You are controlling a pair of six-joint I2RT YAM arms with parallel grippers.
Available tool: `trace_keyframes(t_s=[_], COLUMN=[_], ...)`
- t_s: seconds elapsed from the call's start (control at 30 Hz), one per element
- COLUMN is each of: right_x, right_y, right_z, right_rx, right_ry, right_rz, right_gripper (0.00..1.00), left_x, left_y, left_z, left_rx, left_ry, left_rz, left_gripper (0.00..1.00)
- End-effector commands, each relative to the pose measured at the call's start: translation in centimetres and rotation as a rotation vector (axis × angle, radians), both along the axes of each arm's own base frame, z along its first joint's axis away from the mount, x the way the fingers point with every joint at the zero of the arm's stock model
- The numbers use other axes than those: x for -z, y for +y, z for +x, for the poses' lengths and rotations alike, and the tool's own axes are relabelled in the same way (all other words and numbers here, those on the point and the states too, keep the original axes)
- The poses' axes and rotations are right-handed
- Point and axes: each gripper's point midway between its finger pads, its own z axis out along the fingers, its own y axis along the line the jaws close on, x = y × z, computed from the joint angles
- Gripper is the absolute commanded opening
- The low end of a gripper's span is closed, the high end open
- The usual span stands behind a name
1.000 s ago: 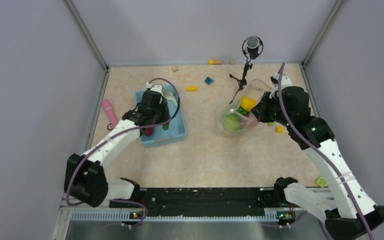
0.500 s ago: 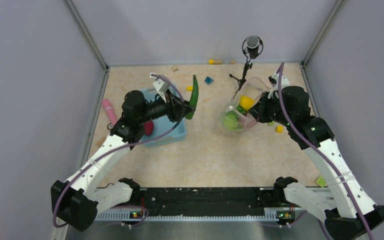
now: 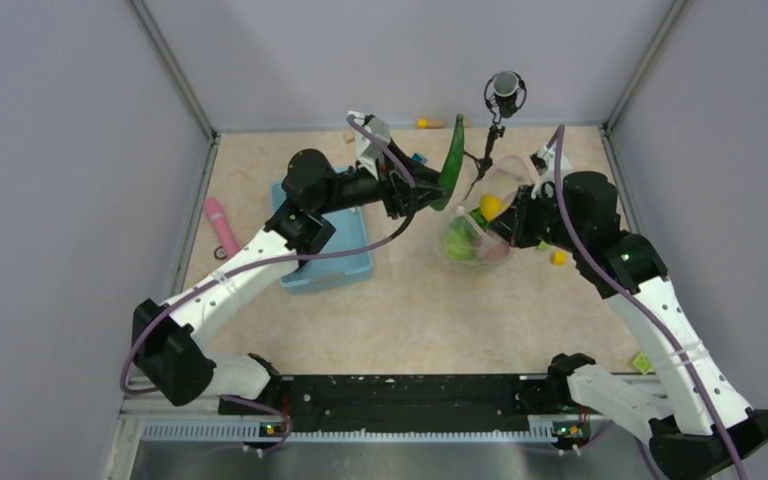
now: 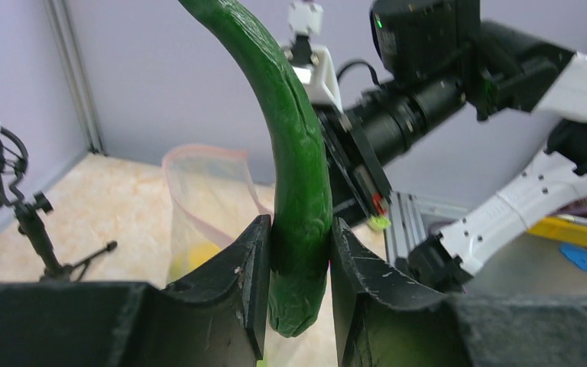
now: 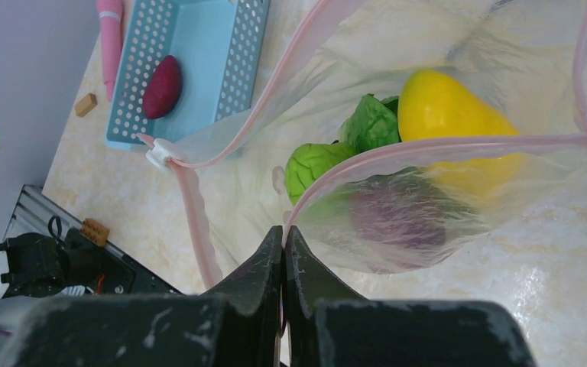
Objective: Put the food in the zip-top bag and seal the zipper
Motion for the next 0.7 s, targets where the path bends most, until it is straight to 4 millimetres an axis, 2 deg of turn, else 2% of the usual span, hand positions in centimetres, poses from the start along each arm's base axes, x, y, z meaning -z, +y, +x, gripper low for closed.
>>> trace_keyframes(t_s=[0.0,0.2,0.37,0.53,0.67], right_x=[-2.5,-2.9,-3.3,-3.3,-3.2], right_y=[0.5,1.0,0.9,0.7,0.6], right_z=[0.2,0.1,0.0,-0.1,-0.1], right_rx=[-0.038,-0.068,-0.057,-0.054,-0.047], right_ry=[-0.082,-0.086,-0.095,-0.093,-0.092], right_rz=[0.039,0.053,0.055,0.054,0.049], right_gripper=[0.0,0.0,0.0,0.0,0.0], left_x=[-5.5,-7.0,-6.8,-4.7,-1.9], left_y=[-1.1,-3.2,-5.8,-7.8,-9.1], left_z=[1.4,2.4,2.6,3.1,3.5], left_rx=[-0.002,0.083,0.203,0.274,0.286], left_ry=[-0.041,-0.05,-0.025,0.024,0.074], left_rz=[-0.137,-0.146,-0.127,-0.11,-0.049], left_gripper=[0.0,0.0,0.0,0.0,0.0])
